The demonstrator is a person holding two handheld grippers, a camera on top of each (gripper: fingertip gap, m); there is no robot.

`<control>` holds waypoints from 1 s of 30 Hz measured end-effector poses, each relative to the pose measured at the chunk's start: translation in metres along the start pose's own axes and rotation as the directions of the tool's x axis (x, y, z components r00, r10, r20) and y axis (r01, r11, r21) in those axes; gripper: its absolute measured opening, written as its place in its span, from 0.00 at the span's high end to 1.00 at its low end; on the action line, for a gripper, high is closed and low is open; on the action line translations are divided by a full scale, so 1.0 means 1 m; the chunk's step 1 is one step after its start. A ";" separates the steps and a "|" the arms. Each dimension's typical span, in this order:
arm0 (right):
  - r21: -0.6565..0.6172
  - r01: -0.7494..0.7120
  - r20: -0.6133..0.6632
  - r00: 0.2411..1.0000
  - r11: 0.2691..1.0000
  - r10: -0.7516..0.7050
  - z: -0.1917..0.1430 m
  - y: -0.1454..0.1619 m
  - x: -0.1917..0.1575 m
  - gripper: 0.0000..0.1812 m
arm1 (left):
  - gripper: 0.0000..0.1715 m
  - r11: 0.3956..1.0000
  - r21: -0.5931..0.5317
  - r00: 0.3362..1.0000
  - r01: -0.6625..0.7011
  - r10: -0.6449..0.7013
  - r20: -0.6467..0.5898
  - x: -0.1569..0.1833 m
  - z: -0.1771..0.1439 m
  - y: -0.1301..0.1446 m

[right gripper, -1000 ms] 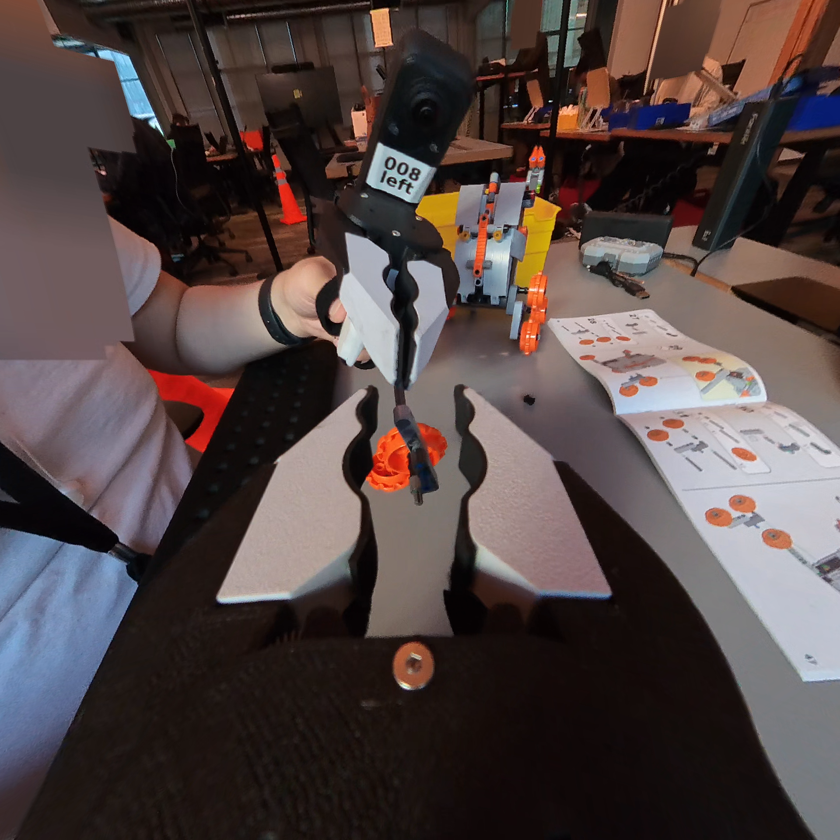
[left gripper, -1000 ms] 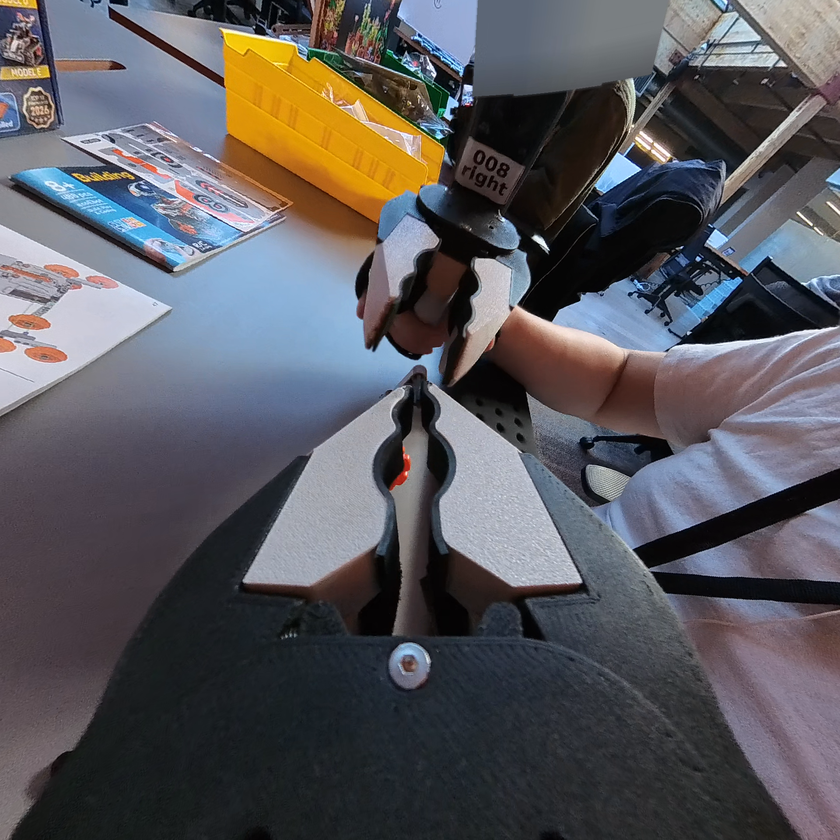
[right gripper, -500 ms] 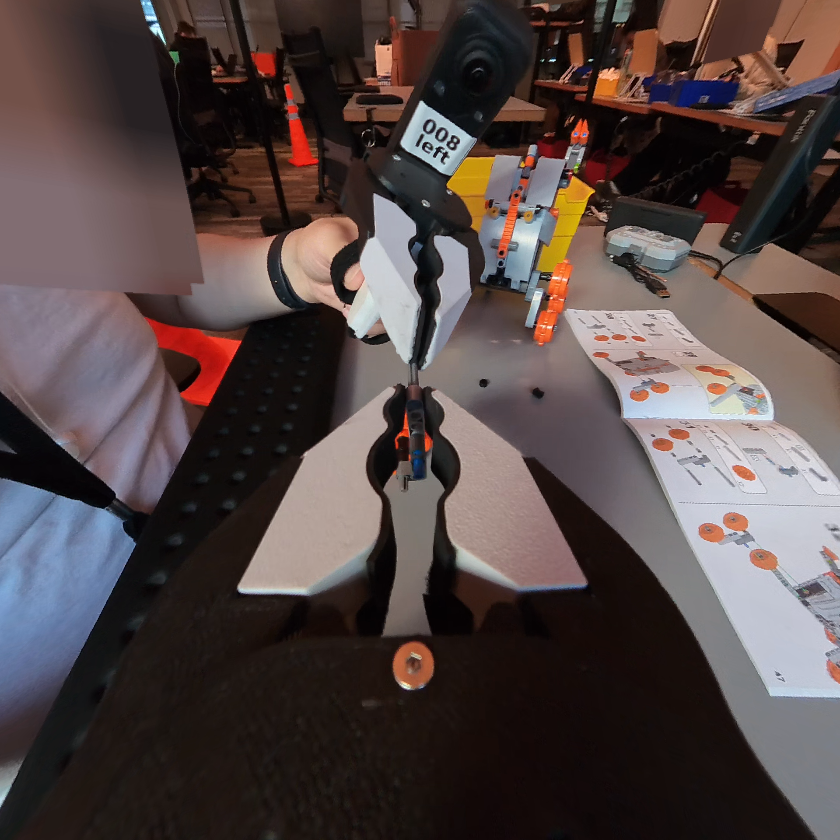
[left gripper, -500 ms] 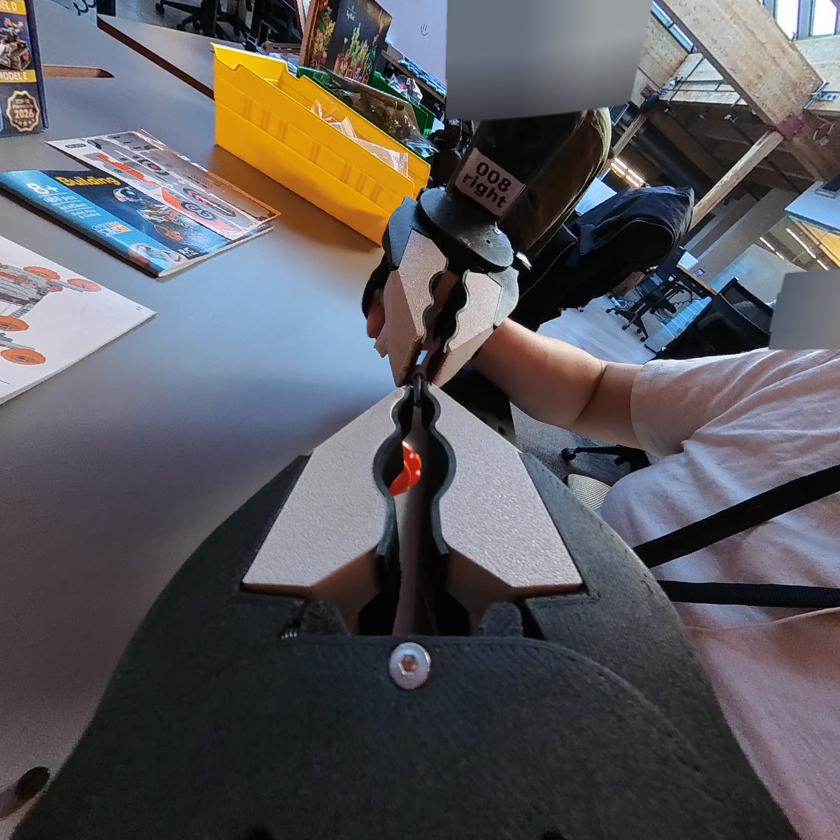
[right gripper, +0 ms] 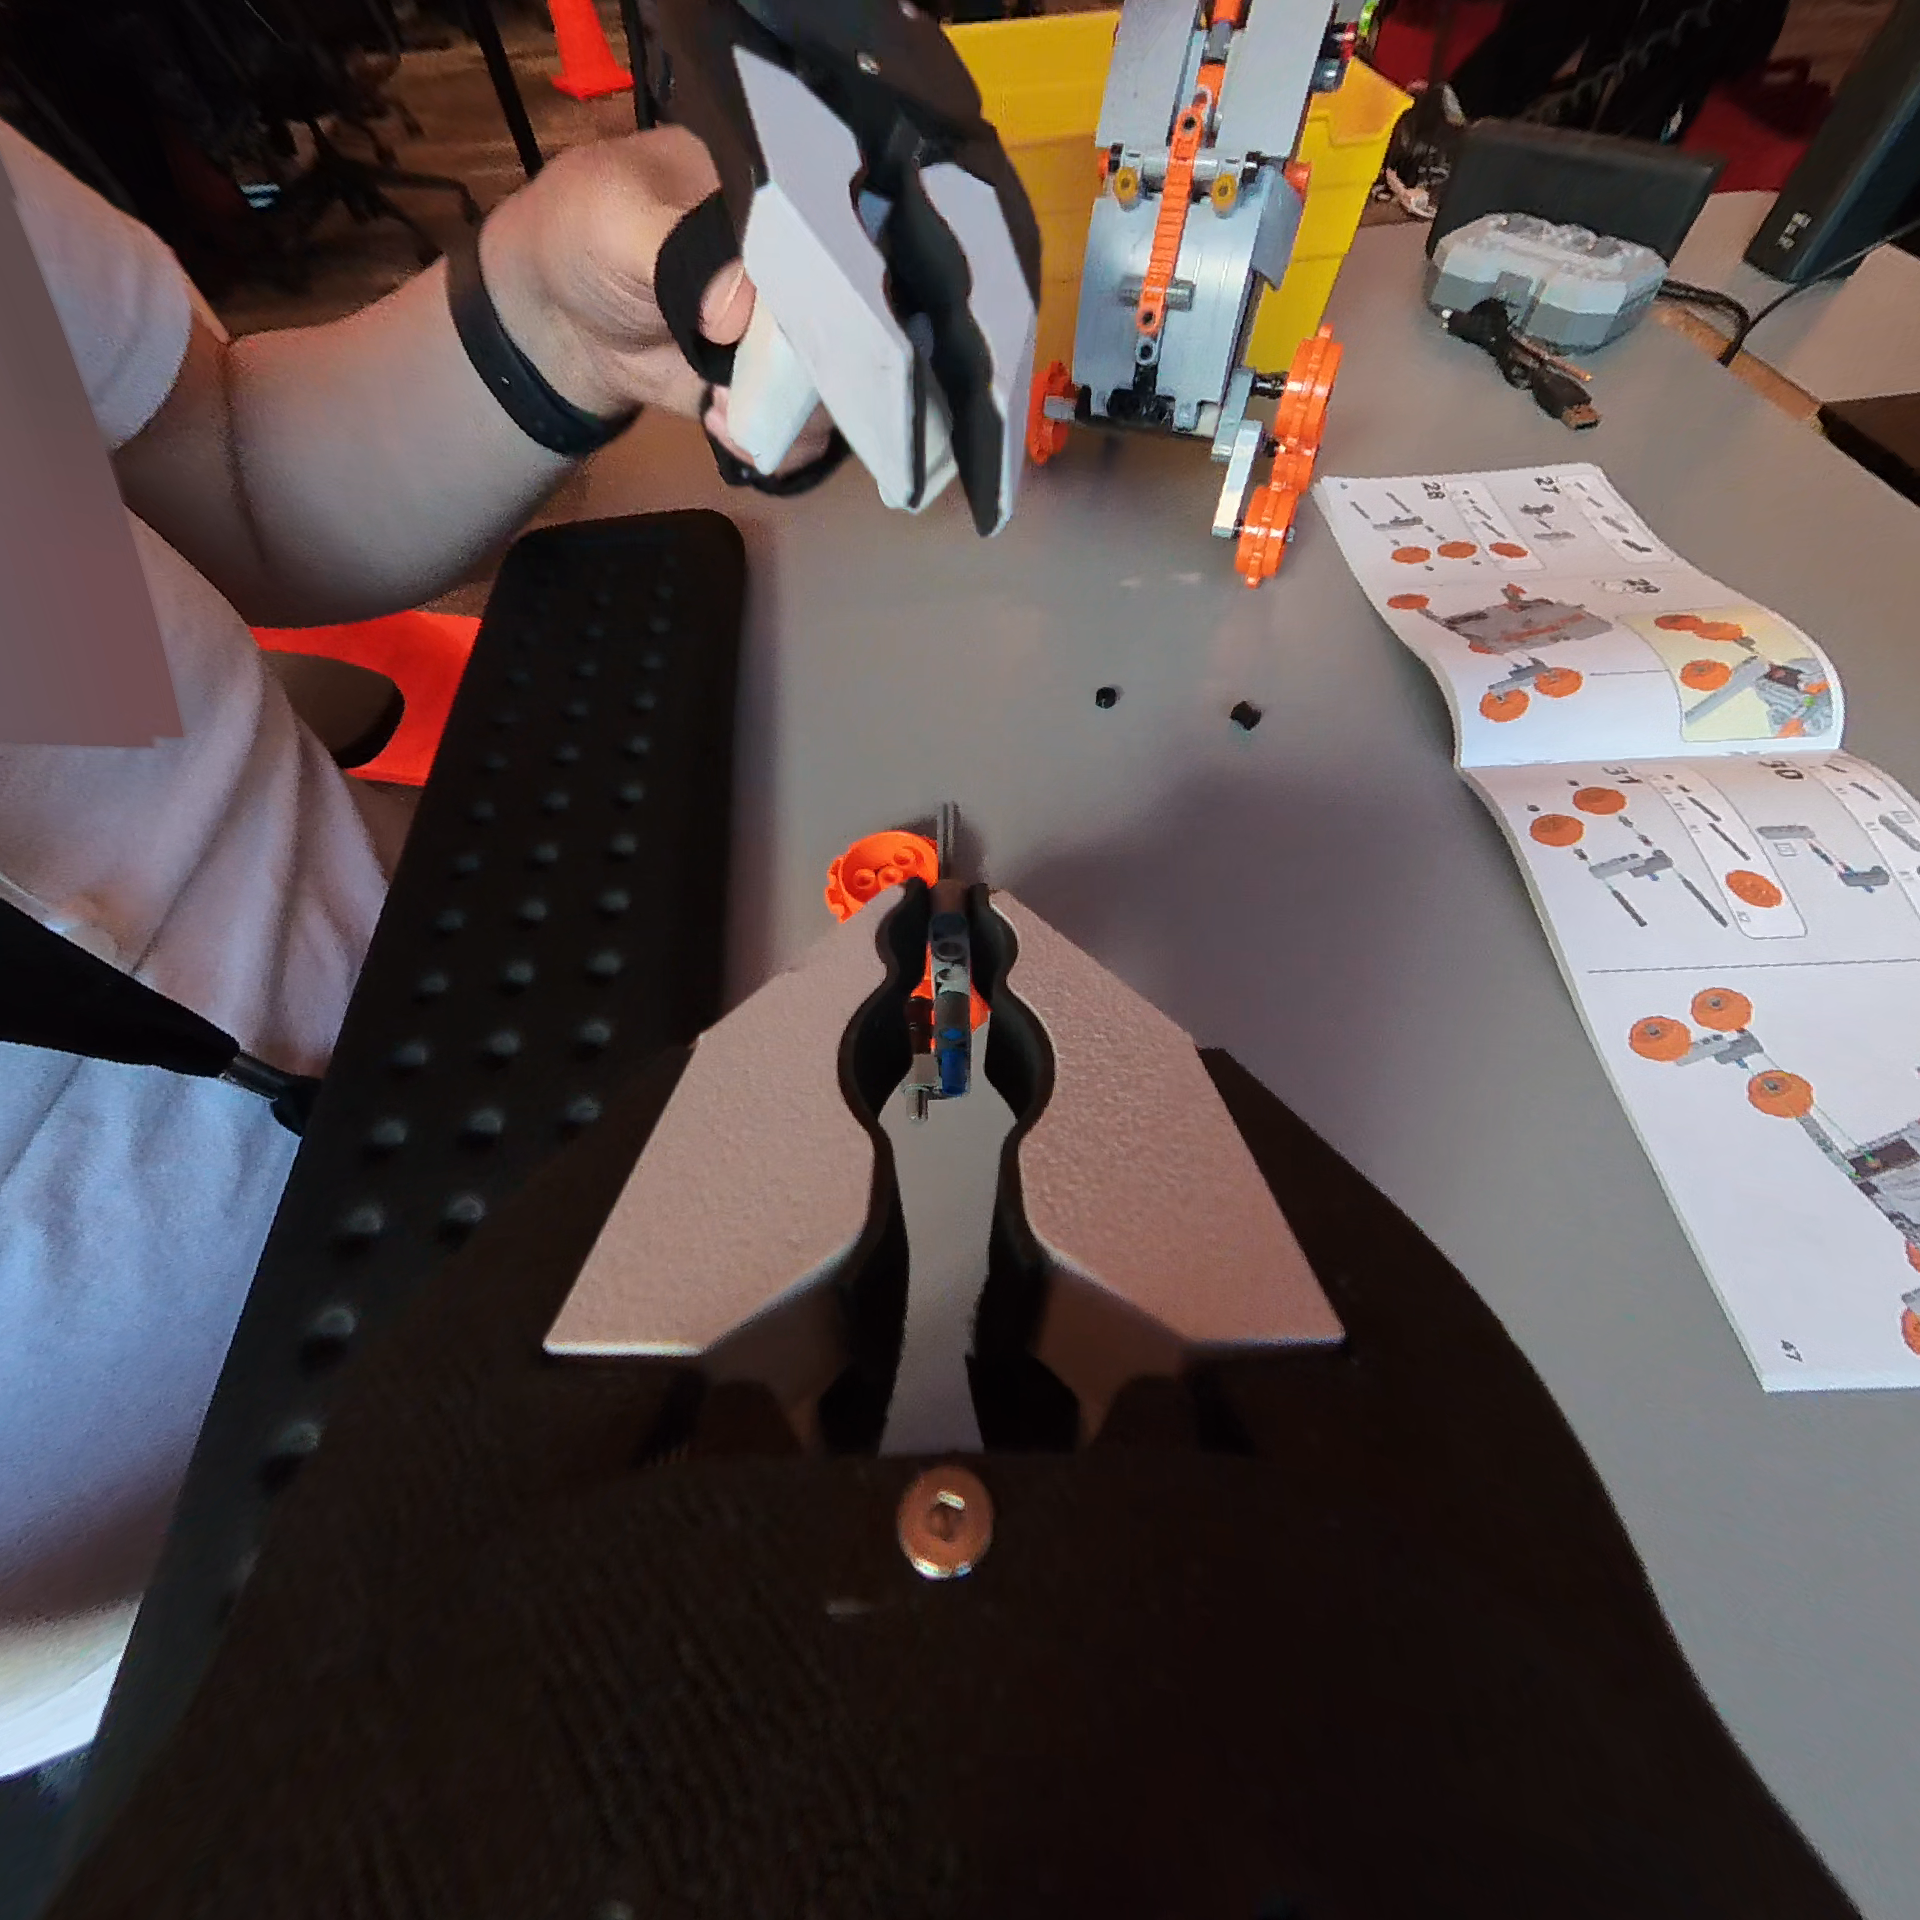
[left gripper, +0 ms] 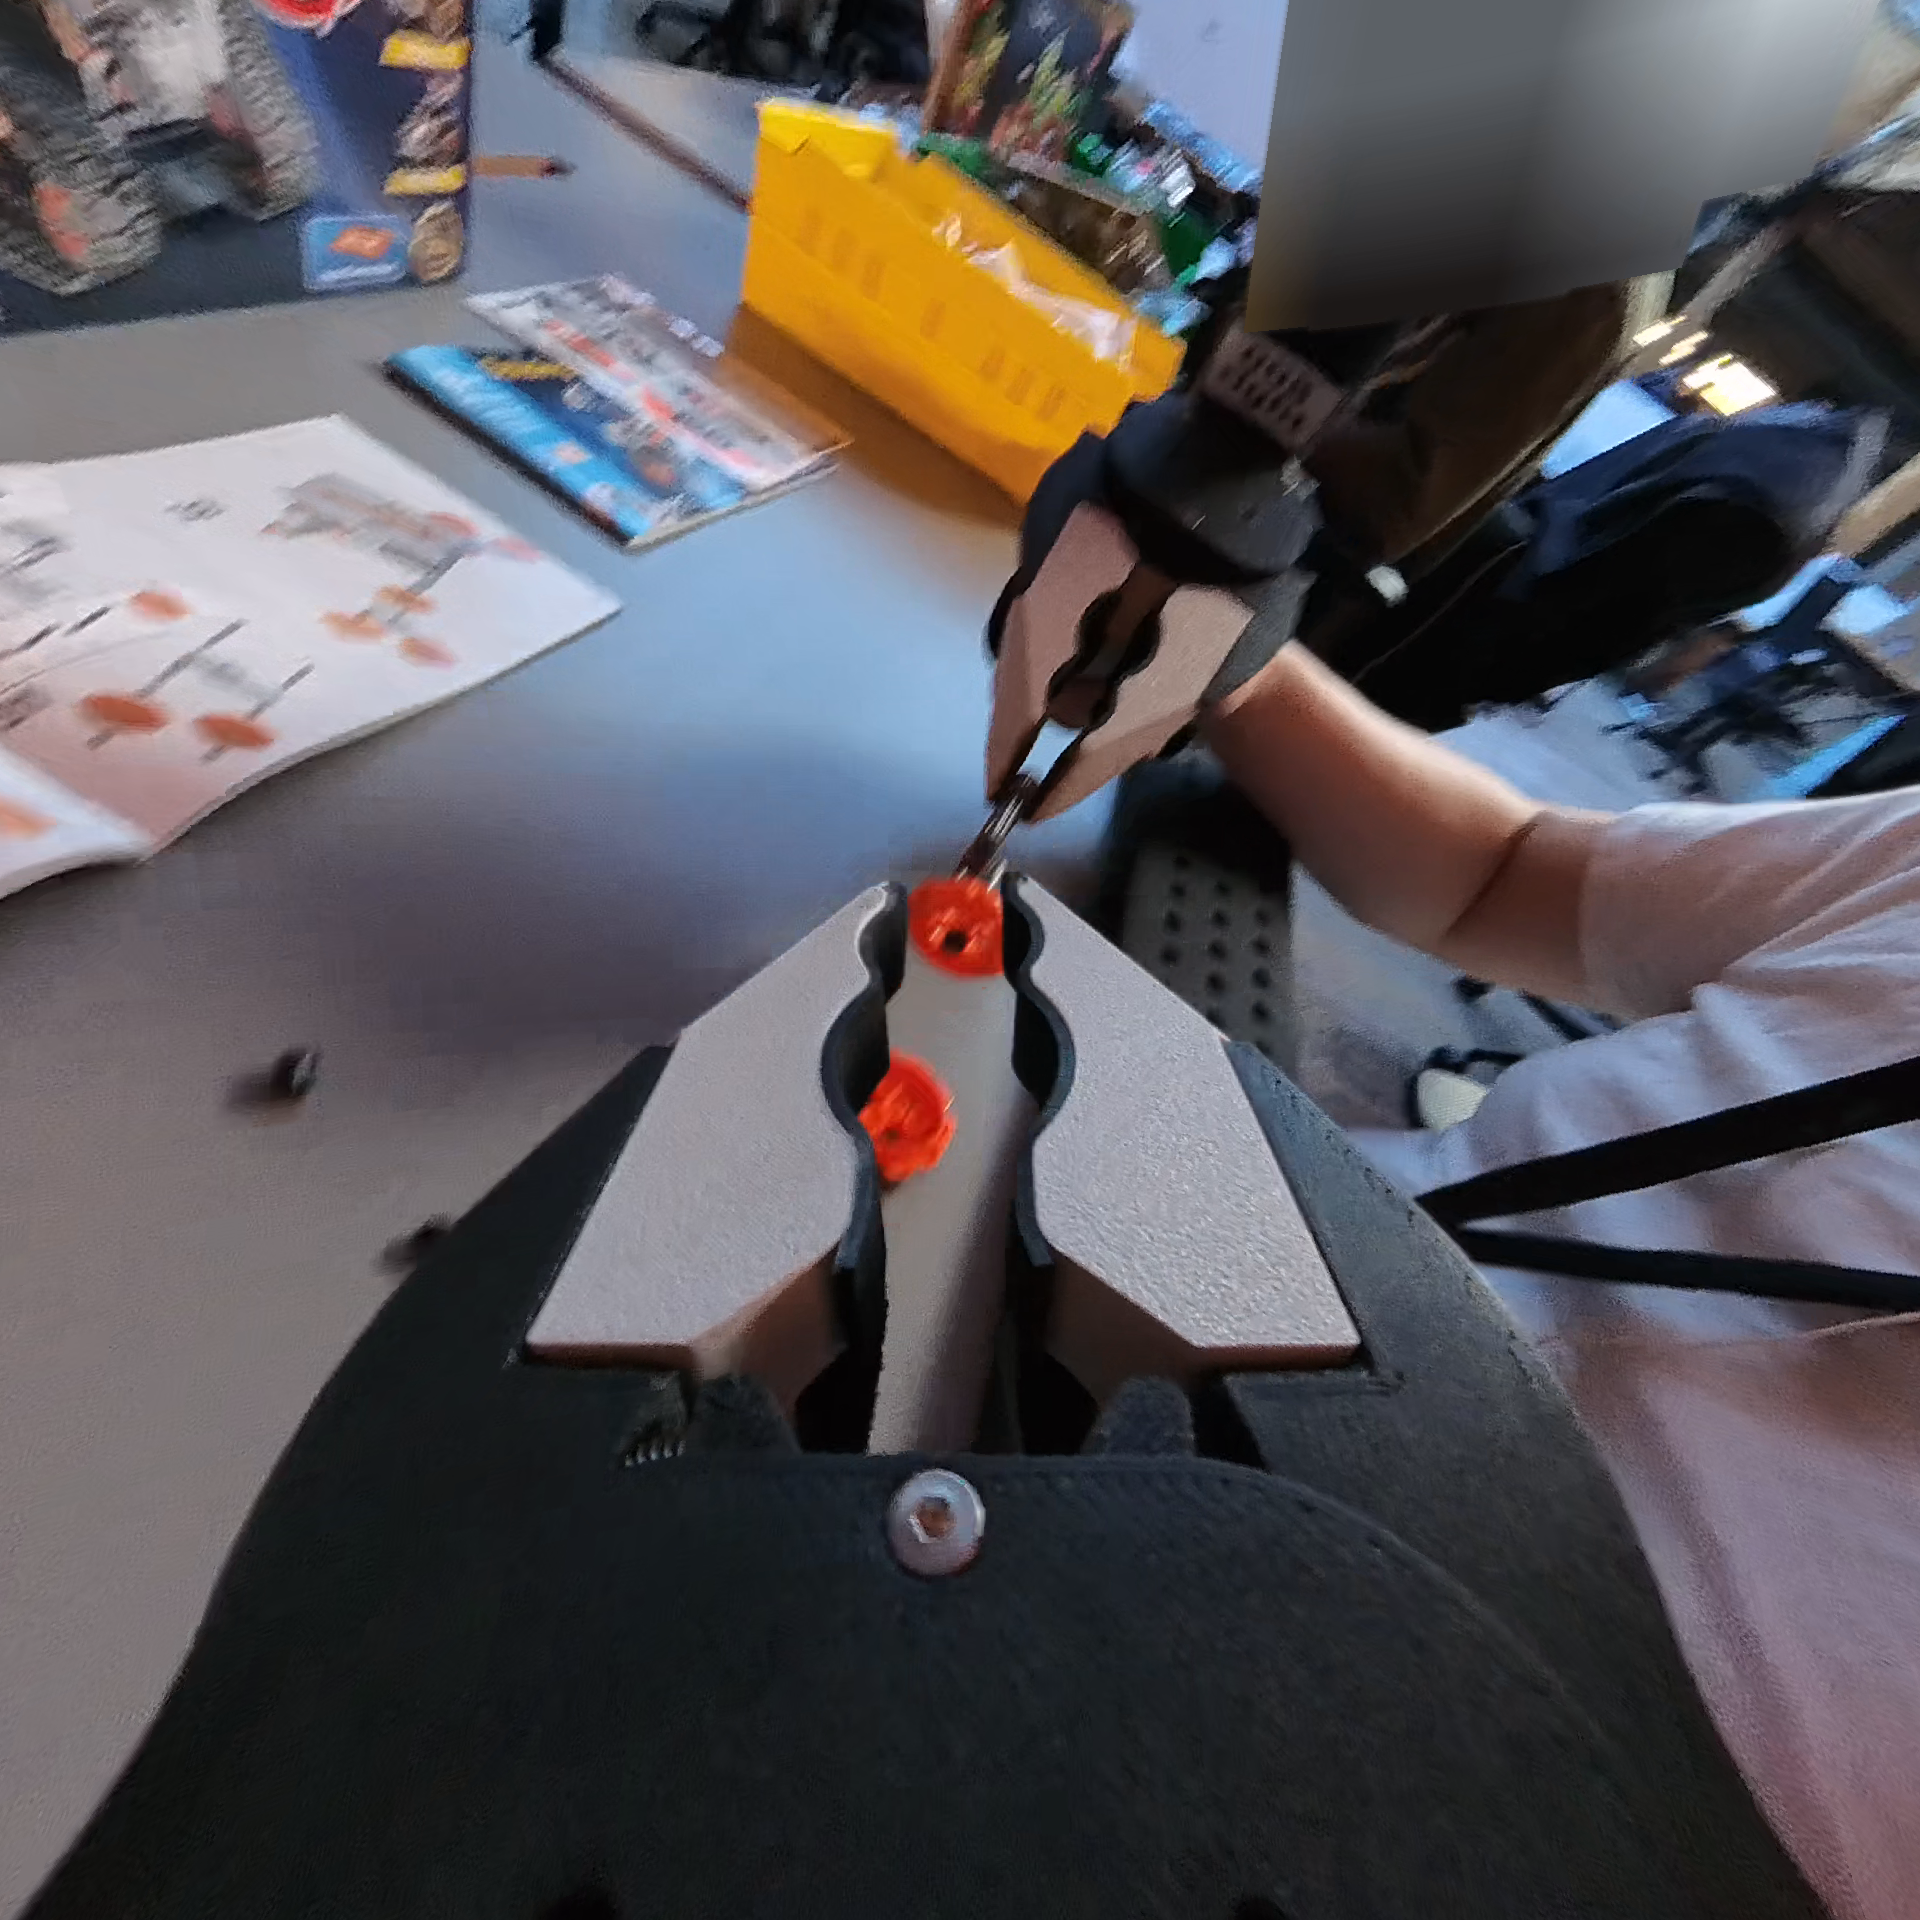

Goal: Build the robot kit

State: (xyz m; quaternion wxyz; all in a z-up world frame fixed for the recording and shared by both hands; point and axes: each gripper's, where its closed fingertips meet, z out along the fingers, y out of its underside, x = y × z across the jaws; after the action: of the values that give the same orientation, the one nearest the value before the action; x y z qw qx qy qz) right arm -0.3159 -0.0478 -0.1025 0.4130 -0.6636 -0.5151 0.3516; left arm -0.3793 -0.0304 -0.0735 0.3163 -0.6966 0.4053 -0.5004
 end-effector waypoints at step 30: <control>0.039 -0.010 -0.021 1.000 0.999 0.011 -0.011 0.003 0.005 0.96 | 0.90 0.844 -0.535 0.780 -0.048 0.366 0.507 -0.139 0.002 0.042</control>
State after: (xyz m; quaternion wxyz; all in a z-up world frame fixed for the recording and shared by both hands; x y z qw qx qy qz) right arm -0.3041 -0.0452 -0.1014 0.4293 -0.6620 -0.5003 0.3566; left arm -0.4115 0.0725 -0.1716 0.2926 -0.8230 0.4769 -0.0981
